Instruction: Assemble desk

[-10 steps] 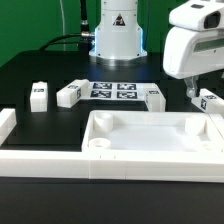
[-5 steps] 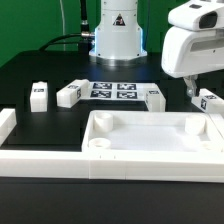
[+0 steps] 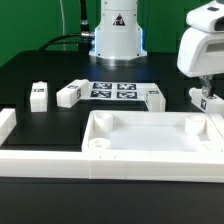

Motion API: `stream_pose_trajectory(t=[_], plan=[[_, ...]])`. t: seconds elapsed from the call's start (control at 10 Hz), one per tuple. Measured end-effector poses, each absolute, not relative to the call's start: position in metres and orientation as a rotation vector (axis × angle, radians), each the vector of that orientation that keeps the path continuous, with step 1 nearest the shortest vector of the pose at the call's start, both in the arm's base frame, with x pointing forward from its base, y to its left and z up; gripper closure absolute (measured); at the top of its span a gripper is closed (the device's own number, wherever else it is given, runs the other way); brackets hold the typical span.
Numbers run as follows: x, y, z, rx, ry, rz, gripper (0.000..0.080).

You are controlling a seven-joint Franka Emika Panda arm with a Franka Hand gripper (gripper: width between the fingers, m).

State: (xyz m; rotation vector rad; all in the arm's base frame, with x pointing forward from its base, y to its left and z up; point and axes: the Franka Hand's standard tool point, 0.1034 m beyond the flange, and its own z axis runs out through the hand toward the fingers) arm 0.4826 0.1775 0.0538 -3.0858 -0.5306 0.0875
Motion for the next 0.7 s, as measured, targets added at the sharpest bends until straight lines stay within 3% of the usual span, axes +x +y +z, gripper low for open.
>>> stream_pose_trajectory(t=[0.7], plan=[[0.467,0.169,0.043,-3.133,-0.347,0.824,0.0150]])
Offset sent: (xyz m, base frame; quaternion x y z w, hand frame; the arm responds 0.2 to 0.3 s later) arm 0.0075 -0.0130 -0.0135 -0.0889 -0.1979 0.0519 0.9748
